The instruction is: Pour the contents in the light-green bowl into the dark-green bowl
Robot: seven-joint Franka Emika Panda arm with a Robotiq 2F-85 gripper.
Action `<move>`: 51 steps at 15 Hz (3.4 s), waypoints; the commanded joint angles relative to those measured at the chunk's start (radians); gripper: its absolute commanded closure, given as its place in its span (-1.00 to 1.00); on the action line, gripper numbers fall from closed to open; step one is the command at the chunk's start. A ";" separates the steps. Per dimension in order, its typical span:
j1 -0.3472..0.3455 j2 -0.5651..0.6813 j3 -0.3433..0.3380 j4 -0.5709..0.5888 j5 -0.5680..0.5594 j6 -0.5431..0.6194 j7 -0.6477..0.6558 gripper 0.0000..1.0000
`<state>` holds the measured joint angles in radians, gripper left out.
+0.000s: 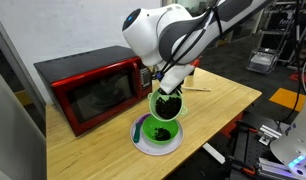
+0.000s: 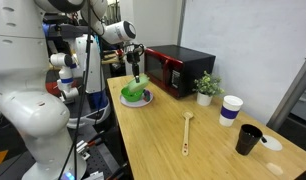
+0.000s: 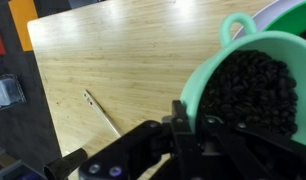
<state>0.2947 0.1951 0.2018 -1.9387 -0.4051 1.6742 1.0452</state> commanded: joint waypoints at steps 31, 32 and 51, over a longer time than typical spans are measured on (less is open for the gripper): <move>0.233 0.581 -0.099 0.741 -0.123 -0.789 0.129 0.95; 0.238 0.598 -0.102 0.761 -0.128 -0.804 0.128 0.95; 0.398 0.904 -0.214 1.168 -0.217 -1.099 -0.006 0.95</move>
<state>0.6761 1.0583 0.0238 -0.8692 -0.5902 0.6258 1.1137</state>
